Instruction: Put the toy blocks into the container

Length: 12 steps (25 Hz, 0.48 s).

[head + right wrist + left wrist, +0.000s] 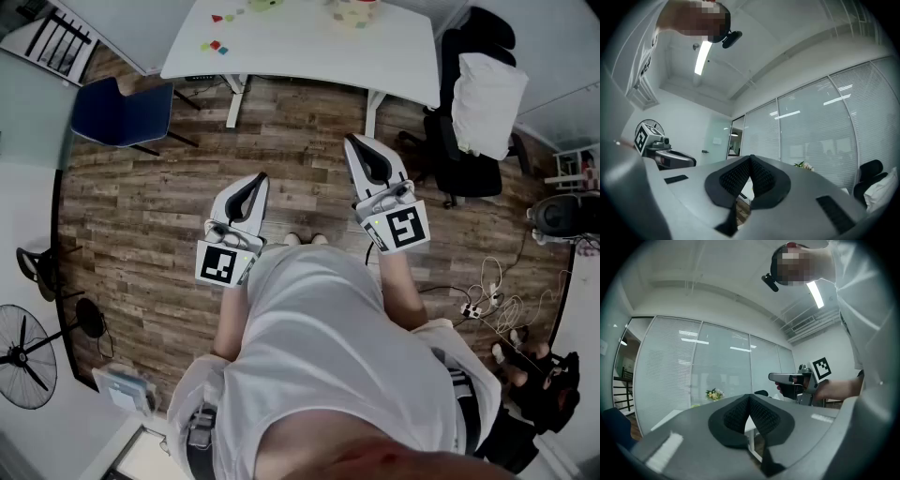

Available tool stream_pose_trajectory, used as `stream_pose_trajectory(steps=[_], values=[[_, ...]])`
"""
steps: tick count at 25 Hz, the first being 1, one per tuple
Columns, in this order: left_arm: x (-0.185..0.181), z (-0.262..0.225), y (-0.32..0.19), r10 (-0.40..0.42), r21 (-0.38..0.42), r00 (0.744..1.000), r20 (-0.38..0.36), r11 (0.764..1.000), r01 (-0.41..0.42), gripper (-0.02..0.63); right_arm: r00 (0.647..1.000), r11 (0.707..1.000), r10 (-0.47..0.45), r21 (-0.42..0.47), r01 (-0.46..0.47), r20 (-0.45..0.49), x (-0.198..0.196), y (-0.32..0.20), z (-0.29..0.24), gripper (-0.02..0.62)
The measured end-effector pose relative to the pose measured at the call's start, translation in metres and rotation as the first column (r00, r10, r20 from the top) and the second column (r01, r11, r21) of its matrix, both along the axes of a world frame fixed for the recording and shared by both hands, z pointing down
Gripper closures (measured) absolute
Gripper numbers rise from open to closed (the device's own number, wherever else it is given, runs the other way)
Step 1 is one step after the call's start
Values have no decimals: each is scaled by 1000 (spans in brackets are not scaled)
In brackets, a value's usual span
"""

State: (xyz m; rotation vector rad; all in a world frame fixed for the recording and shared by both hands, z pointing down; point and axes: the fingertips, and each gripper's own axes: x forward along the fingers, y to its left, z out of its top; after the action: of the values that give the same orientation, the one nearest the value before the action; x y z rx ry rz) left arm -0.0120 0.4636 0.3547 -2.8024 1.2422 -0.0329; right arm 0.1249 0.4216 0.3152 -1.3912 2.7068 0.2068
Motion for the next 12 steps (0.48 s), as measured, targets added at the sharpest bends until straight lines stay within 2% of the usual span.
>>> stream_pose_trajectory(steps=[7, 12], values=[[-13, 6, -8, -54, -3, 998, 10, 999, 54, 607, 1000, 1000, -23, -15, 23, -17, -7, -7, 9, 595], [-21, 11, -17, -95, 15, 995, 34, 995, 94, 607, 1000, 998, -20, -55, 20, 5, 3, -11, 22, 594]])
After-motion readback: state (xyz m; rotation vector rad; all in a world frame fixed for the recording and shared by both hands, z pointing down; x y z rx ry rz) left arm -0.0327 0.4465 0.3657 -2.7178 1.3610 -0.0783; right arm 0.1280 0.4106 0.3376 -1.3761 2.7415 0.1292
